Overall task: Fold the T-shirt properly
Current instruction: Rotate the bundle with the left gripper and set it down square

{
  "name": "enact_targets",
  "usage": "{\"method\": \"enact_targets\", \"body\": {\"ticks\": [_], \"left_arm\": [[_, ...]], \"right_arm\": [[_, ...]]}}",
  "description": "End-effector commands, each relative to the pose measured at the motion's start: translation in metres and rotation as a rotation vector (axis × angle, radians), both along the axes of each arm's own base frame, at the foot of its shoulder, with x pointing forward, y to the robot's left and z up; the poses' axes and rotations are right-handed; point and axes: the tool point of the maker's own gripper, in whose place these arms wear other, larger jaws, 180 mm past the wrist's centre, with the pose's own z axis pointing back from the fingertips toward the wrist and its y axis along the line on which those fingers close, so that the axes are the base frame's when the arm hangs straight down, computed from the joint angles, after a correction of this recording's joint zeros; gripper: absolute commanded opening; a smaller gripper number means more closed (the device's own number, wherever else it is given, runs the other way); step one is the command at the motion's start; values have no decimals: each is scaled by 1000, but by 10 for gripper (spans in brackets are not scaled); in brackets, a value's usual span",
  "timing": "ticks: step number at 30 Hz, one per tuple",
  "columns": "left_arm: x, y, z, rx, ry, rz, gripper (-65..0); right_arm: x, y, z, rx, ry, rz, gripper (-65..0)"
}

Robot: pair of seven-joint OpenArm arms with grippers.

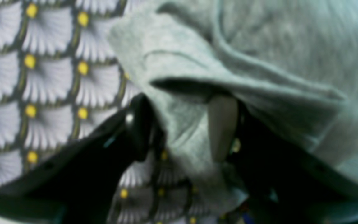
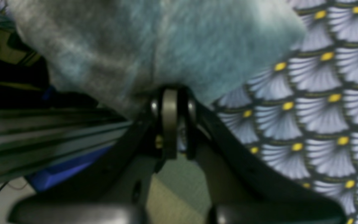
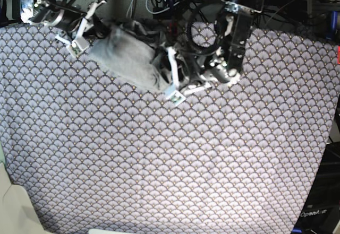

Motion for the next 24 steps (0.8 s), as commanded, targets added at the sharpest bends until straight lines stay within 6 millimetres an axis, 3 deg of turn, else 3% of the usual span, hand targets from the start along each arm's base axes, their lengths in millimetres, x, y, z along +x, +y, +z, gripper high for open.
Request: {"method": "enact_targets", "body": {"ticks": [1,6,10,12,15,18,21,24], "left_arm": [[13,-16,18,-64,-42,-1,-360],[40,-34,41,-108,-96,0,-360],[72,-35,68,-109,-179,-5,-361],[80,-31,75,-95,-202,-8,-361],[84,-3,73,-24,-203,13,-361],[71,33,58,61,-152,46,-361],[39,63,43,157,-114,27,-361],[13,76,44,202,-117,8,-360]], "right_arm": [[4,4,8,26,-27,1,-625],[5,4,8,26,-29,1,-625],[8,3,9,23,-37,-2,-625],[9,0,10,17,-39,0,-625],[10,-1,10,14,-41,-1,-625],[14,-11,12,-2,-52,-25,-625],[17,-19,14,-14,-62,-45,-625],[25,-26,18,-25,-86,-63,-625]]}}
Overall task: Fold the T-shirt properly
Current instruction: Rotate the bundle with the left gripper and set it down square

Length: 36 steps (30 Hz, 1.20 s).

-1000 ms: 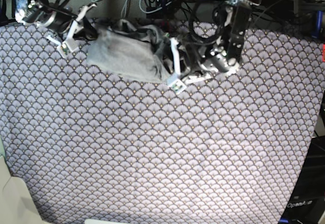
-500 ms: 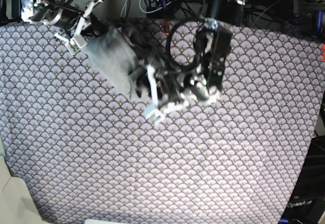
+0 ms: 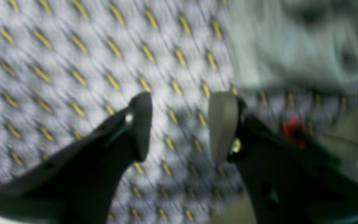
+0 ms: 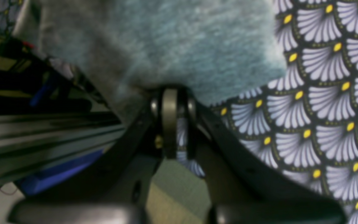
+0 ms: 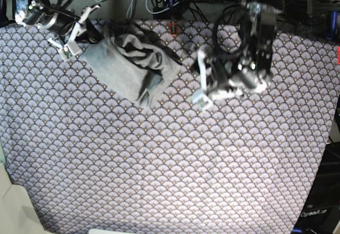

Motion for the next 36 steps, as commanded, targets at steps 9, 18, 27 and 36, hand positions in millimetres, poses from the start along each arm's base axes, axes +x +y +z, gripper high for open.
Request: {"method": "enact_targets", "body": {"ticks": [9,18,27,36], "left_arm": [[-27,-23,-4,-19,36,-77,-361],[-46,-73,-21,-102,99,-160,-361],[-36,-78,-37,-138,119,-136,-361],[-19,-81,-41,-137,127,-124,-361]], "right_arm": [[22,-8,16,-2,-76,-14,-625],[29,-37,24,-68,-101,-30,-625],[57,-70,31,-156,-152,-76,-625],[63,-69,8,-118,-99,-109,-625]]}}
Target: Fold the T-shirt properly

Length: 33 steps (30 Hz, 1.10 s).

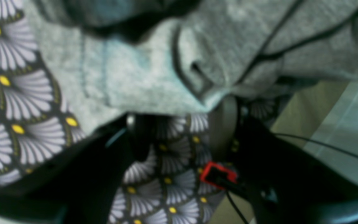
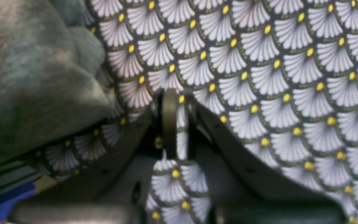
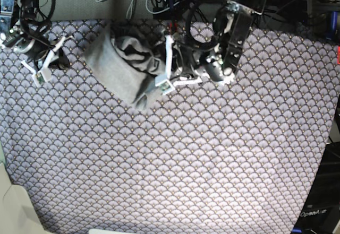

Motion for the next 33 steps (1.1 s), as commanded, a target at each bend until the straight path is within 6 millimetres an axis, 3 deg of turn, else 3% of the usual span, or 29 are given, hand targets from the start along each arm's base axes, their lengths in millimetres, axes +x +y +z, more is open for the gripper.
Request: {"method": "enact_targets", "body": {"ticks": [1,10,14,17,23,33], "left_arm": [[9,4,-2,40,-17,10,-361],[46,-22,0,-39,-33,40,-361],[62,-25,-1,-64,-39,60,-361],[79,-31,10,-87,-72,67,-361],[118,-15,35,-115,-131,151,-361],[126,3,41,-103,-147,190,-361]], "right_arm": [[4,9,7,29,-31,16,-625],[-25,67,-16,122,52,108,-625],[-36,80,-13,145,52,116,-625],[-39,90,-4,152,31,143,-625],[-44,92,-4,153,39,144,-625],[-54,85,-7,146,57,129,-625]]}}
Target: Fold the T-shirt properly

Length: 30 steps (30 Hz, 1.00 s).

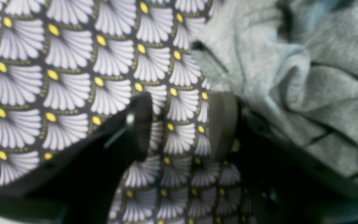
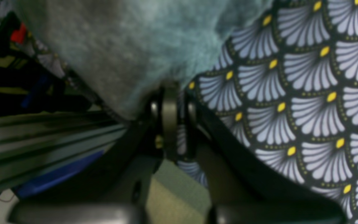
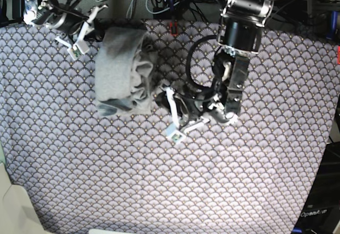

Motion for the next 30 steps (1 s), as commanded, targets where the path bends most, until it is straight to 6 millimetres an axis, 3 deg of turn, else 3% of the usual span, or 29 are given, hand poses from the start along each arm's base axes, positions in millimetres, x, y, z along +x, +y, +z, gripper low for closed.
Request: {"method": "enact_targets", "body": {"ticks": [1,5,8,13,16,21,30], "left_arm": [[10,8,16,10,-49,-7,-361],[-2,41,26,112,-97,-17,-361],[-13,73,30,194,-116,-9,-361],[-34,146,32,300,-94,119,-361],[-53,183,39,349,-97,198,-361],[-91,208,42,408,-92,223,-361],[-138,211,20,434,8,199,-361]], "right_arm": [[8,-11,11,-1,-44,-20,-625],[20,-48,20,-60,-84,-100,-625],[26,-66,26,-97,-103,-118,-625],[24,-100,33,-162,-110,-167,-625],[11,-112,30,-190,-81,-176,-625],[-6,-128,26,-259,-43,-175,-625],[-29,-141,8,-418,-22,-220,-626]]}}
